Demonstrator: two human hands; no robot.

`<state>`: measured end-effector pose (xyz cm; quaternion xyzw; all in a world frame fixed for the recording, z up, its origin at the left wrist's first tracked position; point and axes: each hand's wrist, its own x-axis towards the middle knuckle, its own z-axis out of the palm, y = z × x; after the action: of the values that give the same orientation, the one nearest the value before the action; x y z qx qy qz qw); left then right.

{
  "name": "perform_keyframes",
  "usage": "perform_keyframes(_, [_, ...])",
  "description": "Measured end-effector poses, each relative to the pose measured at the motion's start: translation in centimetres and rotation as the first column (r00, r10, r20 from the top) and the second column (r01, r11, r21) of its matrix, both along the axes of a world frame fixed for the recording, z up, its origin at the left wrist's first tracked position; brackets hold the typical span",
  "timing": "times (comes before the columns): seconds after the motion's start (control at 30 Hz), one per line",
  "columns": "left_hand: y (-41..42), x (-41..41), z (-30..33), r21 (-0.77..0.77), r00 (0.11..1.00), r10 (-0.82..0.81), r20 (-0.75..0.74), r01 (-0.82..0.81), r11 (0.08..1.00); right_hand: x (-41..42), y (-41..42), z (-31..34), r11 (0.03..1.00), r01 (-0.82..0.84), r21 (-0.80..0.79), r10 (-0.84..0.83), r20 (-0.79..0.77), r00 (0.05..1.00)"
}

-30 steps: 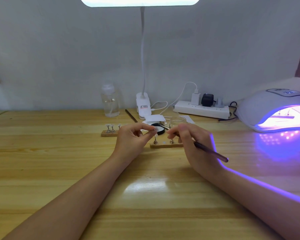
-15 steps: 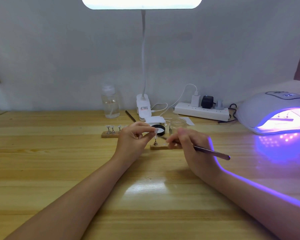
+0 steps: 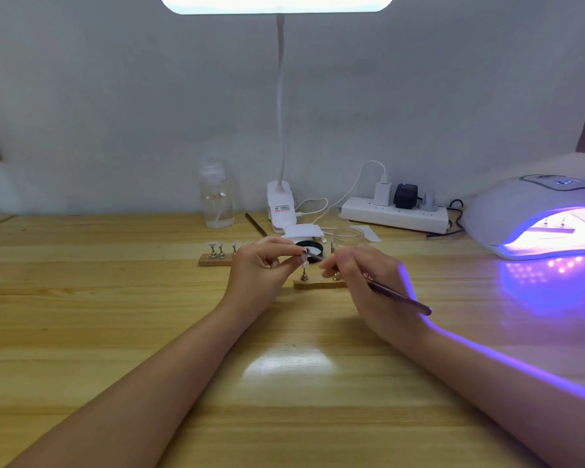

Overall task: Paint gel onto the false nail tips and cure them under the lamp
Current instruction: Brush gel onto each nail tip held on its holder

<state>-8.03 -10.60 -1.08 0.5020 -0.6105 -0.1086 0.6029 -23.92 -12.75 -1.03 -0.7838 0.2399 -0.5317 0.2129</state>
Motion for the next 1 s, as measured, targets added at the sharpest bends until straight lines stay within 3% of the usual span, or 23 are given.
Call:
perform_keyframes(0.07, [0.03,-0.01,0.02,0.005,1.000,-0.002,-0.003,0.002,1.000,-0.09,0.06,-0.13,0.996,-0.050,0.072,0.050,0.002,0.999])
perform_keyframes(0.27, [0.05,-0.06,0.11,0.000,1.000,-0.004,0.008,0.004,1.000,-0.09,0.10,0.19,1.000,-0.011,0.000,0.011,0.046,0.999])
perform_keyframes(0.43, [0.11,0.07,0.08,0.014,1.000,-0.009,0.013,0.009,1.000,-0.21,0.18,-0.11,0.994,-0.068,0.082,0.067,0.011,0.998])
perform_keyframes(0.6, [0.06,0.02,0.06,0.018,1.000,-0.001,-0.009,0.001,1.000,-0.14,0.06,0.18,1.000,0.003,-0.031,-0.002,0.025,1.000])
perform_keyframes(0.7, [-0.05,0.13,-0.01,0.026,1.000,0.011,0.001,-0.011,1.000,-0.13,-0.06,-0.01,0.999,-0.036,-0.011,0.036,-0.034,0.999])
perform_keyframes(0.8, [-0.13,0.11,-0.05,0.035,1.000,0.017,-0.021,-0.016,0.999,-0.12,-0.02,-0.16,0.998,-0.056,0.032,0.055,0.003,0.998])
perform_keyframes(1.0, [-0.11,0.08,-0.01,0.050,1.000,0.016,-0.026,-0.015,0.999,-0.05,-0.39,-0.26,0.993,0.043,-0.106,-0.050,-0.056,0.997])
